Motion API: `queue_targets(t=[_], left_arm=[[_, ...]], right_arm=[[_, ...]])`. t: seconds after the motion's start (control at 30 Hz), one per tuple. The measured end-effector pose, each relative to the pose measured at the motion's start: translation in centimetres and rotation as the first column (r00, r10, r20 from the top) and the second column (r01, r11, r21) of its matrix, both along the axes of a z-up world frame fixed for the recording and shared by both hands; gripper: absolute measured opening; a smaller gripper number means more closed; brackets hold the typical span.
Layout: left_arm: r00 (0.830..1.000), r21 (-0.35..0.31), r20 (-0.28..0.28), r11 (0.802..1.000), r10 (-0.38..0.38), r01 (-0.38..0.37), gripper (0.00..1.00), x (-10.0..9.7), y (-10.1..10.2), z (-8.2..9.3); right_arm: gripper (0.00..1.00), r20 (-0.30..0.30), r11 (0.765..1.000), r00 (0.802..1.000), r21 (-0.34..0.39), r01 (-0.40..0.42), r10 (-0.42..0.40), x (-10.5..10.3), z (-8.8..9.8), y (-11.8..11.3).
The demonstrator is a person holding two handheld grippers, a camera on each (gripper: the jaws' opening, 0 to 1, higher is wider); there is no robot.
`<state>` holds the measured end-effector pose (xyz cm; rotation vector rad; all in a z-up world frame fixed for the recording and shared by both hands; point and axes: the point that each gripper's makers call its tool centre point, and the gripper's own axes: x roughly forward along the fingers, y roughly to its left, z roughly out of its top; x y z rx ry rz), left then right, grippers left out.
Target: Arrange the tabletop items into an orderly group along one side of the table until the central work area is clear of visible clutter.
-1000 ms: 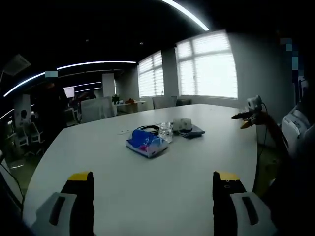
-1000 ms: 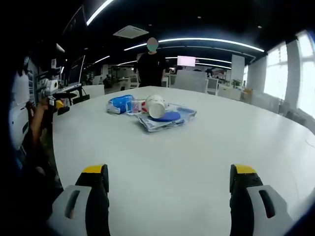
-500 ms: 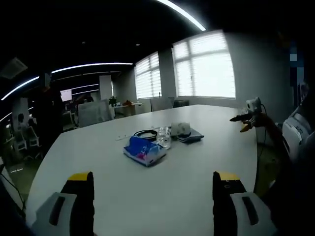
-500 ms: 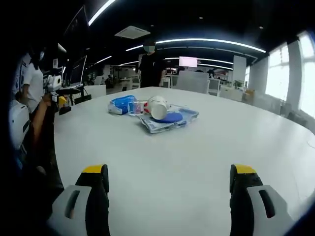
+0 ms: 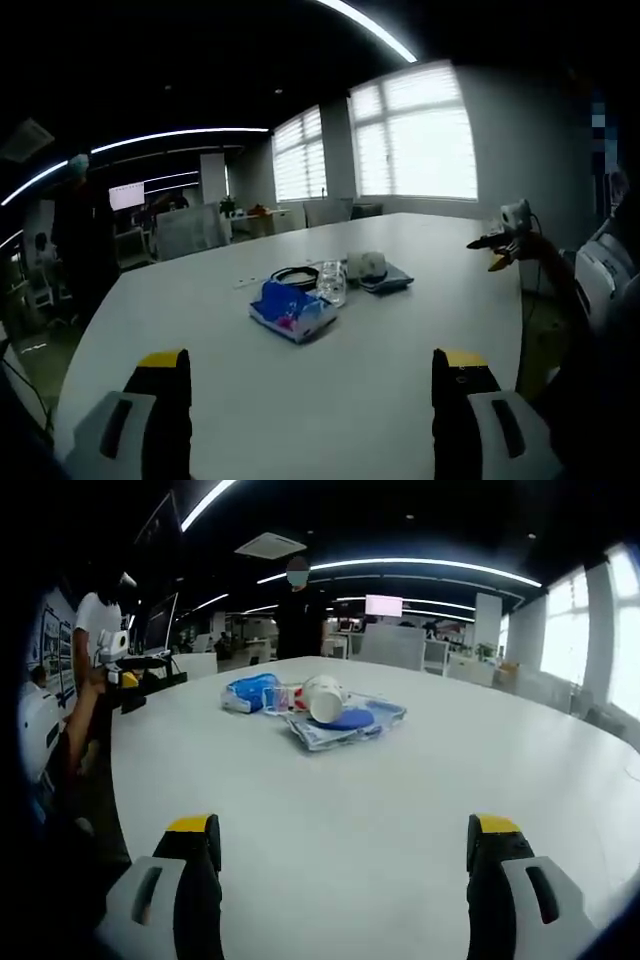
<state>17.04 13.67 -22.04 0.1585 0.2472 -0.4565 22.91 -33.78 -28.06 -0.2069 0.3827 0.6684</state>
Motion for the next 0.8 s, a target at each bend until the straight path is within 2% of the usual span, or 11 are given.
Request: queue_targets(t=[0.8], left_arm=[[0.999,-0.001,0.01,1.0,-0.031,0.031,1.0,1.4,-1.1,1.0]], right_arm=[[1.0,-0.015,1.0,1.0,-0.002,-0.005,0.005,-0.4,-0.7,0.3]])
